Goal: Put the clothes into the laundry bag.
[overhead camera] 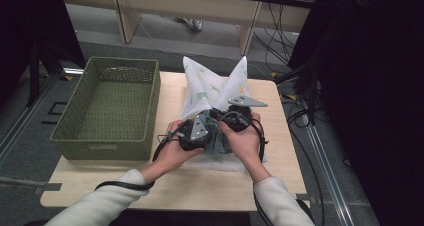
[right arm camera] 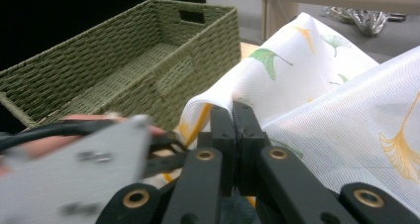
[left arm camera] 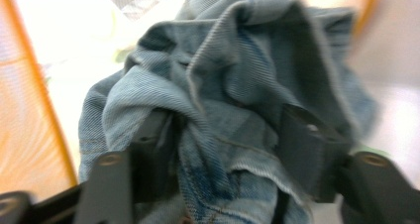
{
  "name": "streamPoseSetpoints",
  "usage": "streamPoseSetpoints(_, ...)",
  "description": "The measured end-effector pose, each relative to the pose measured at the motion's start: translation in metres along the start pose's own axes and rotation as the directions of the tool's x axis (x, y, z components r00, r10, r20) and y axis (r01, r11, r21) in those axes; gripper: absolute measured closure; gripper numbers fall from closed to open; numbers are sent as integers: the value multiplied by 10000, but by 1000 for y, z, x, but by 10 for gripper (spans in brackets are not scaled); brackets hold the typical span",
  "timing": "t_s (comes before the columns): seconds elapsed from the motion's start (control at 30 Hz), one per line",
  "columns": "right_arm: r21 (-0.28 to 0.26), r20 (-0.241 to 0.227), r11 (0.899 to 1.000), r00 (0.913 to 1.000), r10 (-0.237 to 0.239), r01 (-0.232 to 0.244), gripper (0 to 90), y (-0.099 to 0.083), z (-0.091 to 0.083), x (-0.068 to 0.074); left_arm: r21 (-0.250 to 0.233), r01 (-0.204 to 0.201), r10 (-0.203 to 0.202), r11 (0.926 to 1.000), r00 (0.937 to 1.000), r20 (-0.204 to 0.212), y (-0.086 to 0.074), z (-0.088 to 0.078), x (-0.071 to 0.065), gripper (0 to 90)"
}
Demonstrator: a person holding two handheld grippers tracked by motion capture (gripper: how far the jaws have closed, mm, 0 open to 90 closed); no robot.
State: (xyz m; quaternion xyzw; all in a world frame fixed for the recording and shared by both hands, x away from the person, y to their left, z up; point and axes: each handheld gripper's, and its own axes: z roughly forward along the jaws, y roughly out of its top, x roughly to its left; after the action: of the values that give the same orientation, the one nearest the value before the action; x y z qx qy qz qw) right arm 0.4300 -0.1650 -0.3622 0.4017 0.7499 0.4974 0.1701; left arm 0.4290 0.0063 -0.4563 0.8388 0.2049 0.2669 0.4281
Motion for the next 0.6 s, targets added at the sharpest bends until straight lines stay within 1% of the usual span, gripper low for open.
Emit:
streamPoseSetpoints(0.03, -23, 32, 10000, 10000, -6, 6, 900, 0, 0, -1, -11, -100, 100, 9999, 9999, 42, 0, -4, -2, 341)
streamPoseSetpoints(0.1, 46, 57, 10000, 10000, 19, -19, 900, -1, 0, -1, -78, -290, 291, 9995, 9994, 176, 0, -14, -7, 318)
streamPoseSetpoints(0.2, 56, 77, 10000, 9999, -72, 71, 900, -1, 1, -2, -391, -508, 519, 9979, 9983, 270, 1, -28, -15, 298)
streamPoseSetpoints(0.27, 59, 87, 10000, 9999, -73, 72, 900, -1, 1, -1, -612, -577, 598, 9965, 9977, 331, 2, -37, -21, 304)
streamPoseSetpoints(0.37, 67, 90, 10000, 10000, -34, 33, 900, -1, 0, -1, -823, -661, 695, 9944, 9968, 403, 3, -45, -29, 313)
streamPoseSetpoints(0.4, 53, 78, 10000, 10000, -33, 33, 900, -1, 0, -1, -971, -780, 822, 9922, 9958, 404, 3, -49, -32, 314)
streamPoseSetpoints(0.43, 62, 86, 10000, 10000, -22, 21, 900, 0, -1, -2, -1007, -890, 943, 9909, 9944, 484, 4, -51, -33, 326)
streamPoseSetpoints(0.53, 46, 108, 10000, 9999, -43, 42, 900, -1, -1, -3, -815, -846, 908, 9931, 9930, 754, 2, -50, -36, 395)
streamPoseSetpoints(0.6, 73, 105, 10000, 9999, -13, 13, 900, 0, -1, -3, -444, -921, 954, 9948, 9923, 787, -3, -42, -38, 400)
